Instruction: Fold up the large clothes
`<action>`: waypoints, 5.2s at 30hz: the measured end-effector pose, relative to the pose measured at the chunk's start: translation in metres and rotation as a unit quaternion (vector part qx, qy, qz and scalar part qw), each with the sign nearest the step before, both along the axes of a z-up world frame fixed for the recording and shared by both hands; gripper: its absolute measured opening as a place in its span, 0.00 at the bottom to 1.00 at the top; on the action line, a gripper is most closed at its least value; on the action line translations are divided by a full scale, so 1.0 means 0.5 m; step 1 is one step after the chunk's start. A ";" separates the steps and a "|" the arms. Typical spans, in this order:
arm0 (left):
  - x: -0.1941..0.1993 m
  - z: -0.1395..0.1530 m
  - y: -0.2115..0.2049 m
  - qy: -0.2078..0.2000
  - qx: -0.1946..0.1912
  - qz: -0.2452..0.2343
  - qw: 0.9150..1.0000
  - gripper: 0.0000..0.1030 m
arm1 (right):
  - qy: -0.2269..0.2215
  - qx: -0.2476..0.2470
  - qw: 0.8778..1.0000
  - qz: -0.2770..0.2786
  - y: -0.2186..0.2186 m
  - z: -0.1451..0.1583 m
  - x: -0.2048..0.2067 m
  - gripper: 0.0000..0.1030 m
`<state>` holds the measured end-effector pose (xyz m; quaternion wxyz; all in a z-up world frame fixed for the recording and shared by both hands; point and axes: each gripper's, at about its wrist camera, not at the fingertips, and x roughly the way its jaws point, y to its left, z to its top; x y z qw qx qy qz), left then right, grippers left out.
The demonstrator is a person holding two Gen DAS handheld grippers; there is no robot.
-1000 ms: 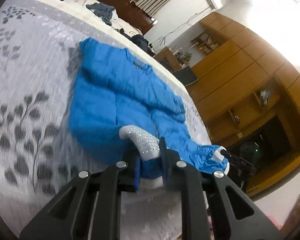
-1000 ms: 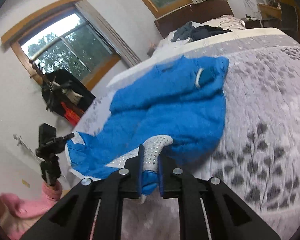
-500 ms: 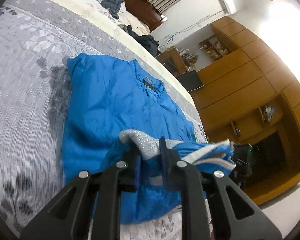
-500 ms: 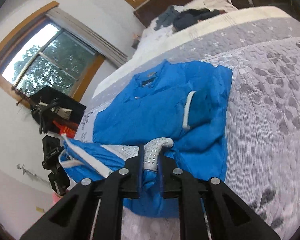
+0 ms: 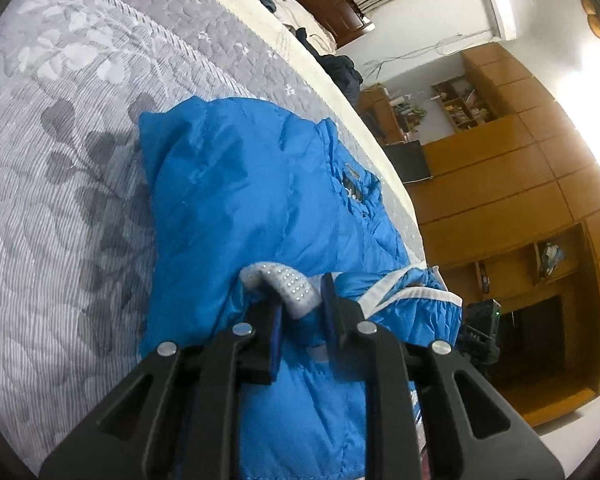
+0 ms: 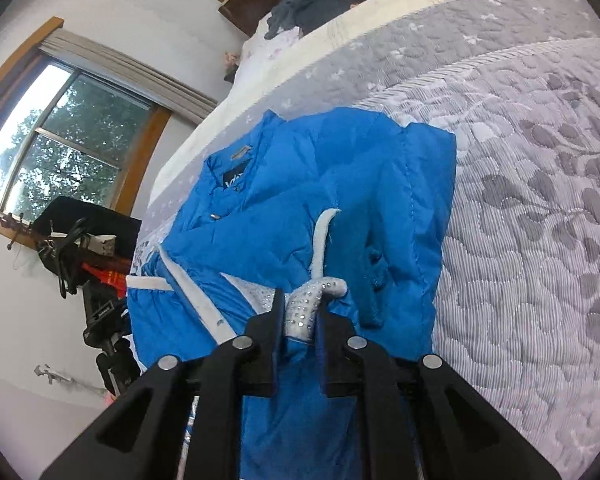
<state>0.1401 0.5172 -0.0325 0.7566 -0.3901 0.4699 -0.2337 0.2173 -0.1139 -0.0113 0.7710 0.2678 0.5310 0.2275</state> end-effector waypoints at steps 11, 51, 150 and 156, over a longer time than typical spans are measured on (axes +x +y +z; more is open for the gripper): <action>-0.093 0.087 0.065 -0.069 0.009 0.007 0.998 0.57 | -0.081 -0.035 0.996 -0.021 -0.048 0.081 -0.086 0.78; -0.111 0.280 -0.127 -0.301 0.292 -0.029 0.907 0.15 | -0.273 -0.149 0.947 0.076 0.059 0.225 -0.105 0.15; -0.036 0.071 -0.007 -0.048 0.245 0.036 0.968 0.83 | -0.053 -0.018 0.998 -0.016 -0.090 -0.012 -0.026 0.85; 0.009 0.017 0.011 -0.027 0.196 0.017 0.980 0.84 | -0.032 0.018 0.999 -0.013 -0.093 -0.065 0.018 0.85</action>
